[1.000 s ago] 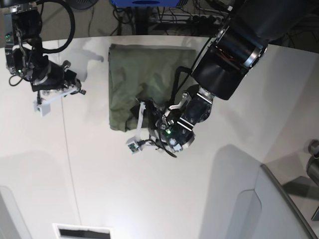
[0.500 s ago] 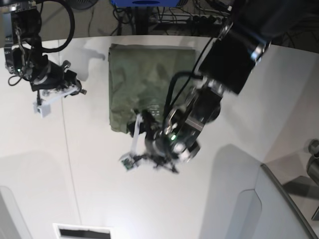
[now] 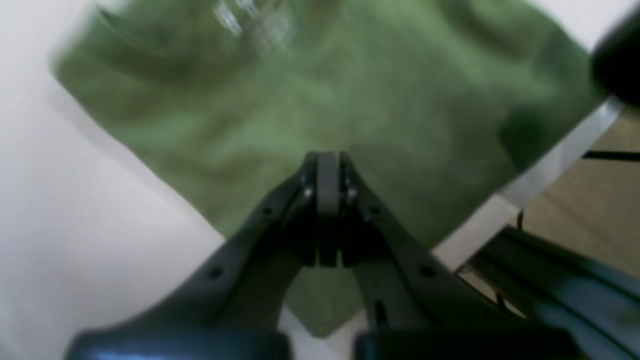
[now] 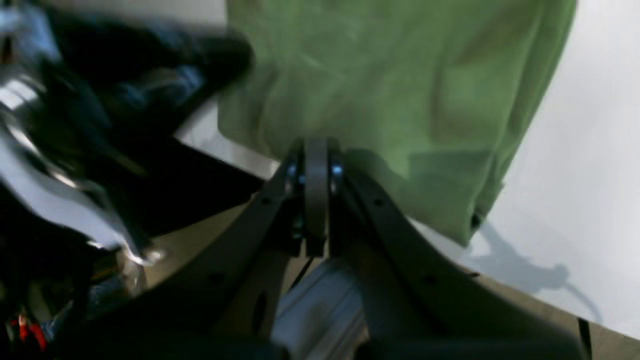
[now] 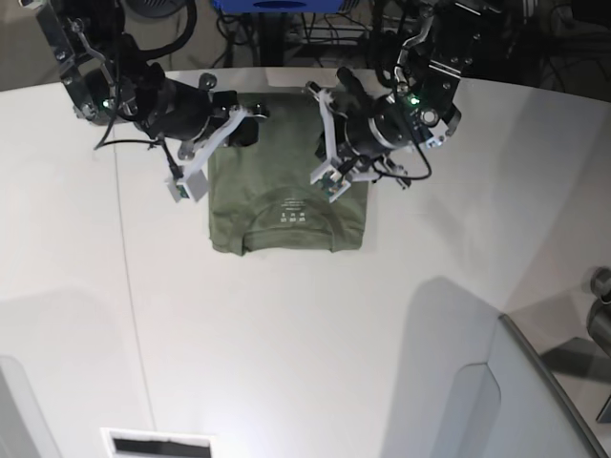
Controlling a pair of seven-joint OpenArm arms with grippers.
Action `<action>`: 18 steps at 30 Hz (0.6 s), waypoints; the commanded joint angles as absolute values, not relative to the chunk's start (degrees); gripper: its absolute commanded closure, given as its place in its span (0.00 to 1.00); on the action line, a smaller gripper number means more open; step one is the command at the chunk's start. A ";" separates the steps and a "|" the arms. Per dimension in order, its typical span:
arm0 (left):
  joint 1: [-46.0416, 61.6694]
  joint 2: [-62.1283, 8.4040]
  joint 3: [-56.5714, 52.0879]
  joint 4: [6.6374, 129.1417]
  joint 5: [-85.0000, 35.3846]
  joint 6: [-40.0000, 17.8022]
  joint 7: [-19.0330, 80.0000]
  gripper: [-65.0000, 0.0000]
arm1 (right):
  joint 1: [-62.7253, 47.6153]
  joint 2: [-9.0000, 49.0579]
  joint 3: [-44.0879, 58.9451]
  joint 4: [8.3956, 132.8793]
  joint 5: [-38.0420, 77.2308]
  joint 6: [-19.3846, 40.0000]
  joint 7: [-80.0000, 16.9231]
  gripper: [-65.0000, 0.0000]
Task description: Layout the t-shirt on the table in an organized manner, then fold the t-shirt properly
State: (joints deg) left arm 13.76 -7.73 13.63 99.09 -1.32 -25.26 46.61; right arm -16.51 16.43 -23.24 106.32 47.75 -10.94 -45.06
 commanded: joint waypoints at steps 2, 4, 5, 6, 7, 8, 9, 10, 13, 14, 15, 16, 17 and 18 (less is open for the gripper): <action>14.37 -7.52 13.49 97.54 -1.63 -24.92 43.30 1.00 | -16.31 15.34 -23.08 104.40 48.31 -10.68 -44.79 1.00; 14.90 -7.52 13.49 95.16 -1.63 -24.92 41.45 1.00 | -16.13 14.73 -23.25 101.14 48.31 -10.59 -44.79 1.00; 14.90 -7.52 13.49 94.11 -1.63 -24.92 40.92 1.00 | -15.78 14.37 -23.16 99.65 48.31 -10.51 -44.79 1.00; 14.90 -7.52 13.49 93.32 -1.63 -24.92 40.75 1.00 | -15.52 14.29 -23.25 98.15 48.31 -10.51 -44.70 1.00; 14.90 -7.52 13.49 92.79 -1.63 -24.92 40.75 1.00 | -15.43 14.20 -23.43 97.01 48.31 -10.51 -44.18 1.00; 14.90 -7.52 13.49 92.35 -1.63 -24.92 40.66 1.00 | -15.43 14.11 -23.52 95.96 48.31 -10.42 -42.95 1.00; 14.90 -7.52 13.49 92.26 -1.63 -24.92 40.66 1.00 | -15.43 14.11 -23.52 94.81 48.31 -10.42 -41.63 1.00; 14.90 -7.69 13.49 92.26 -1.63 -24.92 40.66 1.00 | -15.43 14.11 -23.60 93.67 48.31 -10.42 -40.66 1.00; 14.81 -8.57 13.49 92.26 -1.63 -24.92 40.66 1.00 | -15.43 14.37 -23.60 91.03 48.31 -10.42 -39.52 1.00; 14.73 -8.66 13.41 92.26 -1.63 -24.92 40.66 1.00 | -15.43 14.37 -23.43 90.77 48.31 -10.42 -39.52 1.00; 14.73 -8.66 13.41 92.44 -1.63 -24.92 40.66 1.00 | -15.43 14.37 -23.43 90.86 48.31 -10.42 -39.52 1.00; 14.73 -8.75 13.32 92.70 -1.63 -24.92 40.66 1.00 | -15.52 14.37 -23.43 91.12 48.31 -10.42 -39.52 1.00; 14.64 -8.75 13.32 93.41 -1.63 -24.92 40.66 1.00 | -15.52 14.37 -23.52 91.47 48.31 -10.42 -39.52 1.00; 14.64 -8.75 13.32 94.29 -1.63 -24.92 40.66 1.00 | -15.52 14.37 -23.52 92.26 48.31 -10.42 -39.52 1.00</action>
State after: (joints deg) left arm 15.18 -8.75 13.47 92.88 -1.28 -25.02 41.69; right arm -15.88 14.26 -23.64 90.98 47.66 -10.81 -39.97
